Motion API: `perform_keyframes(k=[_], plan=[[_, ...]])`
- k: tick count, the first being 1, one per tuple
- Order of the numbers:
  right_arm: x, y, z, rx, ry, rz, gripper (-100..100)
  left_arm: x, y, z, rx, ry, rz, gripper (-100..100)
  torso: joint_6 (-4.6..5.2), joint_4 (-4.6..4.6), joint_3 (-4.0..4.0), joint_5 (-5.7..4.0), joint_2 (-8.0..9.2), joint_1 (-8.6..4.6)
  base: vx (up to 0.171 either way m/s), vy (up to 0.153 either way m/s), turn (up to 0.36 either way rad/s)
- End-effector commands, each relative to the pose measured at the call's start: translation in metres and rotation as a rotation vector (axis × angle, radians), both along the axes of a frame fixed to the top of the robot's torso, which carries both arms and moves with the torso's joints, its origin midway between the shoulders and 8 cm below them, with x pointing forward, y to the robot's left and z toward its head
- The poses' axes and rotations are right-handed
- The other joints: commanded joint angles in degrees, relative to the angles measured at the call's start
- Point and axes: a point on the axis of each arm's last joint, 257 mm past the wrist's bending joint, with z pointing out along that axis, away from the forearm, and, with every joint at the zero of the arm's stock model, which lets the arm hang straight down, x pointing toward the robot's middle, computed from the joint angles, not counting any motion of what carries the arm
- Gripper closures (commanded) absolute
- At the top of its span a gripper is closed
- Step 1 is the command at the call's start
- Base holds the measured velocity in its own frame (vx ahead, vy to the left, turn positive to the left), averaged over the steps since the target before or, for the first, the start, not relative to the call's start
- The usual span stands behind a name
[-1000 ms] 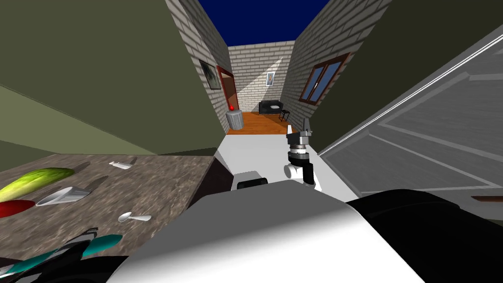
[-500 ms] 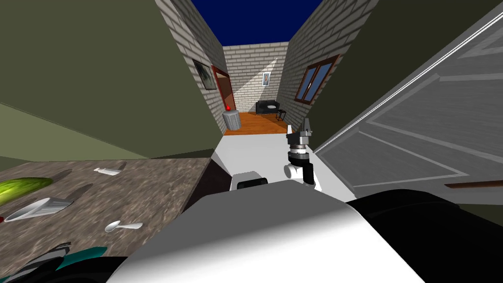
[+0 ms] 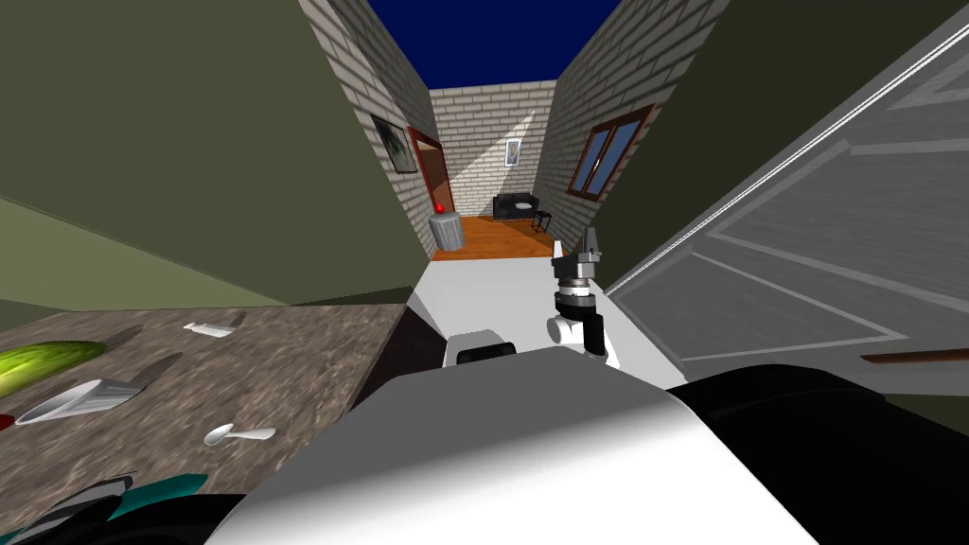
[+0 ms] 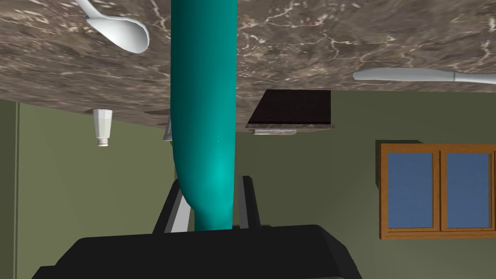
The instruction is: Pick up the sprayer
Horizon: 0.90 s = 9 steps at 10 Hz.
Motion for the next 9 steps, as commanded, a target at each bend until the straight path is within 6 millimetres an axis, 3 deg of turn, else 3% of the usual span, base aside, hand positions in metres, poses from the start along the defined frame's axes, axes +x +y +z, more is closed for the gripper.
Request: perform_keyframes(k=[1, 2, 3, 9], plan=[[0.0, 0.0, 0.0, 0.0, 0.0, 0.0, 0, 0.0, 0.0, 0.0, 0.0, 0.0, 0.0, 100, 0.0, 0.0, 0.0, 0.0, 0.0, 0.0, 0.0, 0.0, 0.0], [0.0, 0.0, 0.0, 0.0, 0.0, 0.0, 0, 0.0, 0.0, 0.0, 0.0, 0.0, 0.0, 0, 0.0, 0.0, 0.0, 0.0, 0.0, 0.0, 0.0, 0.0, 0.0], [0.0, 0.0, 0.0, 0.0, 0.0, 0.0, 0, 0.012, -0.013, -0.009, -0.012, -0.017, -0.003, 100, 0.0, 0.0, 0.0, 0.0, 0.0, 0.0, 0.012, 0.065, 0.211], [0.0, 0.0, 0.0, 0.0, 0.0, 0.0, 0, 0.056, -0.052, -0.022, -0.032, -0.027, -0.072, 100, 0.02, 0.0, -0.04, 0.61, -0.08, 0.51, 0.014, 0.053, 0.114]])
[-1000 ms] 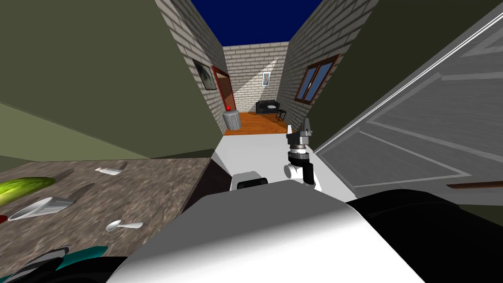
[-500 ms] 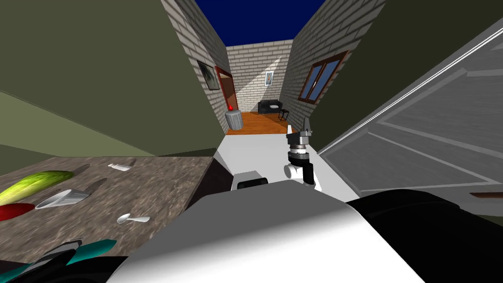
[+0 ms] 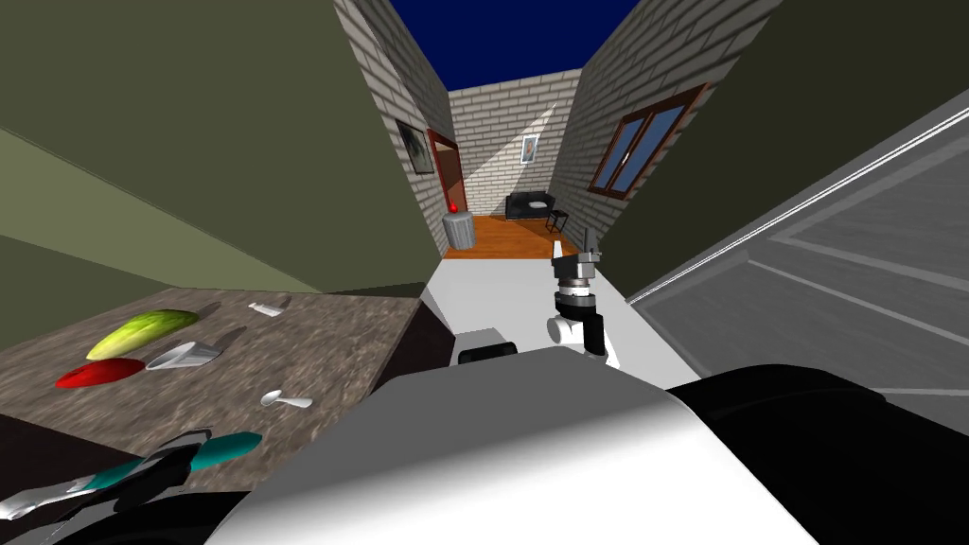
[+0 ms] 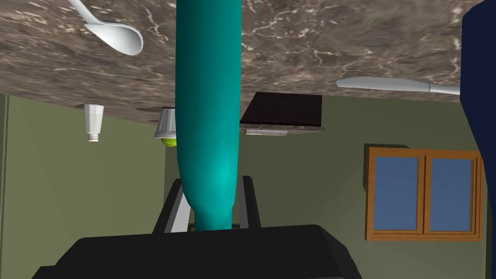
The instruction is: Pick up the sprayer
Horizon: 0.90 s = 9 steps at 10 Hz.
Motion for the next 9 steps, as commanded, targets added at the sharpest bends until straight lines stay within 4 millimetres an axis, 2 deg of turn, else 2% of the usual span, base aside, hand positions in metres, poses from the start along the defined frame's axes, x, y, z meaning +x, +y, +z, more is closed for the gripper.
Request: perform_keyframes(k=[1, 2, 4, 8, 9], plan=[[0.0, 0.0, 0.0, 0.0, 0.0, 0.0, 0, 0.005, -0.004, -0.003, -0.001, 0.023, -0.025, 100, 0.0, 0.0, 0.0, 0.0, 0.0, 0.0, 0.01, 0.015, 0.022], [0.0, 0.0, 0.0, 0.0, 0.0, 0.0, 0, 0.017, -0.017, -0.006, -0.014, -0.01, -0.017, 100, 0.1, -0.01, -0.03, 0.1, -0.04, 0.0, 0.025, 0.04, 0.179], [0.0, 0.0, 0.0, 0.0, 0.0, 0.0, 0, 0.024, -0.022, -0.005, -0.004, 0.024, -0.056, 100, 0.09, -0.02, -0.07, 0.24, -0.11, 0.12, 0.014, 0.03, 0.061], [0.0, 0.0, 0.0, 0.0, 0.0, 0.0, 0, 0.048, -0.049, -0.009, -0.021, -0.004, -0.064, 100, 0.22, -0.04, -0.1, 0.38, -0.17, 0.22, 0.014, 0.044, 0.114], [0.0, 0.0, 0.0, 0.0, 0.0, 0.0, 0, 0.059, -0.055, -0.004, -0.011, 0.003, -0.1, 100, 0.14, -0.04, -0.11, 0.4, -0.18, 0.28, 0.02, 0.044, 0.12]])
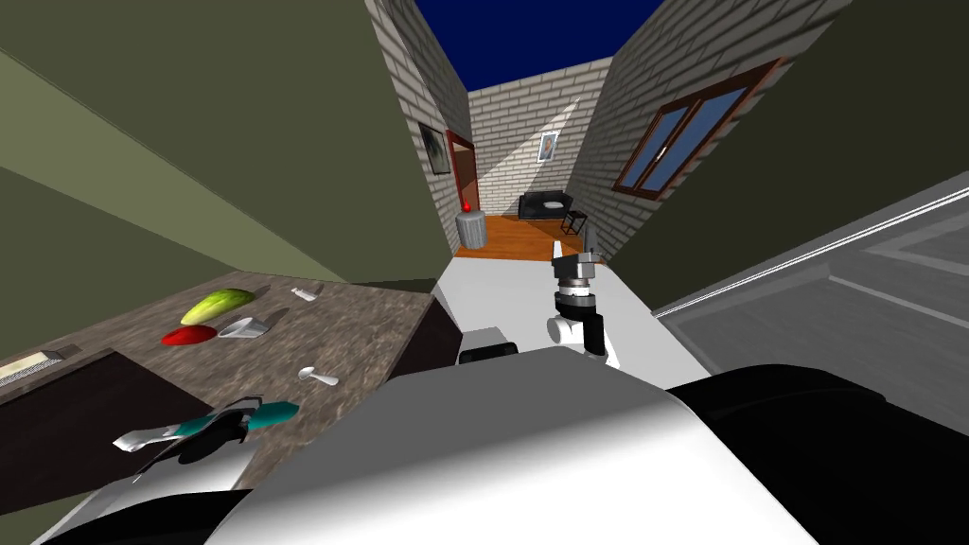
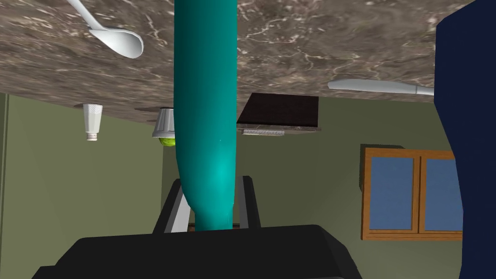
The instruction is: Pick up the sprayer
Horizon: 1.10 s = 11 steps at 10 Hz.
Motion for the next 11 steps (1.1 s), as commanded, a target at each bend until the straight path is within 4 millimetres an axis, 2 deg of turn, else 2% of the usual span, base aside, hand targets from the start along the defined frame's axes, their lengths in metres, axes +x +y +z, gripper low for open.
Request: perform_keyframes(k=[1, 2, 4, 5, 7, 8, 10, 11], plan=[[0.0, 0.0, 0.0, 0.0, 0.0, 0.0, 0, 0.009, -0.006, 0.004, 0.012, 0.021, -0.033, 100, 0.0, 0.0, 0.0, 0.0, 0.0, 0.0, 0.012, 0.018, 0.01], [0.0, 0.0, 0.0, 0.0, 0.0, 0.0, 0, 0.019, -0.017, 0.006, 0.0, -0.009, -0.023, 100, 0.07, 0.0, -0.01, -0.03, -0.01, -0.08, 0.017, 0.048, 0.184], [0.0, 0.0, 0.0, 0.0, 0.0, 0.0, 0, 0.026, -0.023, 0.009, 0.016, 0.02, -0.063, 100, 0.01, 0.0, -0.01, -0.03, -0.01, -0.04, 0.02, 0.03, 0.062], [0.0, 0.0, 0.0, 0.0, 0.0, 0.0, 0, 0.037, -0.035, 0.013, 0.006, -0.012, -0.057, 100, 0.07, -0.01, -0.01, -0.02, 0.0, -0.08, 0.023, 0.051, 0.167], [0.0, 0.0, 0.0, 0.0, 0.0, 0.0, 0, 0.042, -0.039, 0.015, 0.022, 0.019, -0.092, 100, 0.03, -0.01, -0.01, -0.04, -0.02, -0.04, 0.017, 0.032, 0.057], [0.0, 0.0, 0.0, 0.0, 0.0, 0.0, 0, 0.052, -0.051, 0.021, 0.012, -0.012, -0.085, 100, 0.07, -0.01, 0.0, -0.05, 0.01, -0.1, 0.021, 0.048, 0.185], [0.0, 0.0, 0.0, 0.0, 0.0, 0.0, 0, 0.056, -0.056, 0.024, 0.03, 0.018, -0.12, 100, 0.01, -0.01, 0.0, -0.05, 0.01, -0.03, 0.016, 0.034, 0.059], [0.0, 0.0, 0.0, 0.0, 0.0, 0.0, 0, 0.064, -0.067, 0.028, 0.018, -0.009, -0.109, 100, 0.07, -0.01, 0.0, -0.06, 0.02, -0.11, 0.019, 0.038, 0.176]])
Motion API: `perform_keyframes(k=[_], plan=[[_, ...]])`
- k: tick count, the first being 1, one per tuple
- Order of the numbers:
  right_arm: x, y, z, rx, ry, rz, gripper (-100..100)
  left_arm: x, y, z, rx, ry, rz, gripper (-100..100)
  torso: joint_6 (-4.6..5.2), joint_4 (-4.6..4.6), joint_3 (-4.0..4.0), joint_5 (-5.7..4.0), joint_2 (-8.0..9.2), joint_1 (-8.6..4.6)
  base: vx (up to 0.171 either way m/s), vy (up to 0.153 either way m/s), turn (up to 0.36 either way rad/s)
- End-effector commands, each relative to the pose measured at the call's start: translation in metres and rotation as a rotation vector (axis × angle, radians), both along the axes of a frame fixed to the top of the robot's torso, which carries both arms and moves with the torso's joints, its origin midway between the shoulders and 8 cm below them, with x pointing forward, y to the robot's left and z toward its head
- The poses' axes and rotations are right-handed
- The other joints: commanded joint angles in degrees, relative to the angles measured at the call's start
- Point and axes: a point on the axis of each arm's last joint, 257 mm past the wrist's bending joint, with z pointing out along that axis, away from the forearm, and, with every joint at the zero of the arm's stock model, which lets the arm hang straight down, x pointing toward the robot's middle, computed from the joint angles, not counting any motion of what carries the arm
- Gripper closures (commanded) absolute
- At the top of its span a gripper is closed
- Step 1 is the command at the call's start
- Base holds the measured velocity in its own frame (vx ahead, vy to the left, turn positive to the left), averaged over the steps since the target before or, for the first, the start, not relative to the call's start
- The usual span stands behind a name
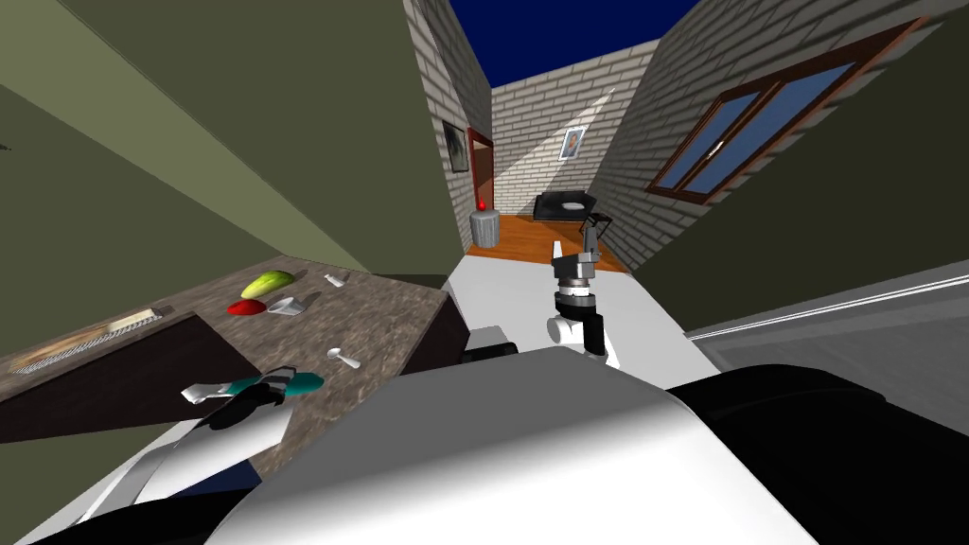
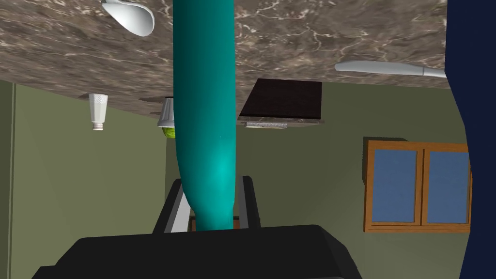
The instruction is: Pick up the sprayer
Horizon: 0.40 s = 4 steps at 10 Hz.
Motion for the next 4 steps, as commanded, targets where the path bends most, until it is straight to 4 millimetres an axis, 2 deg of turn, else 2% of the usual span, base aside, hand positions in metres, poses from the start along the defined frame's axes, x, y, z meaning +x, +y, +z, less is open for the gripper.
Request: perform_keyframes(k=[1, 3, 4], plan=[[0.0, 0.0, 0.0, 0.0, 0.0, 0.0, 0, 0.0074, -0.0103, 0.0073, 0.01, 0.002, -0.021, 100, 0.0, 0.0, 0.0, 0.0, 0.0, 0.0, 0.024, 0.041, 0.125], [0.0, 0.0001, 0.0, 0.0, 0.0, 0.0, 0, 0.0059, -0.0093, 0.0064, 0.013, 0.011, -0.022, 100, 0.1, 0.0, 0.01, 0.0, 0.03, -0.06, 0.002, 0.008, 0.0], [0.0, 0.0001, 0.0, 0.0, 0.0, 0.0, 0, 0.0062, -0.0097, 0.0068, 0.015, 0.014, -0.025, 0, 0.08, 0.0, 0.02, -0.01, 0.06, -0.09, 0.0, 0.0, 0.0]])
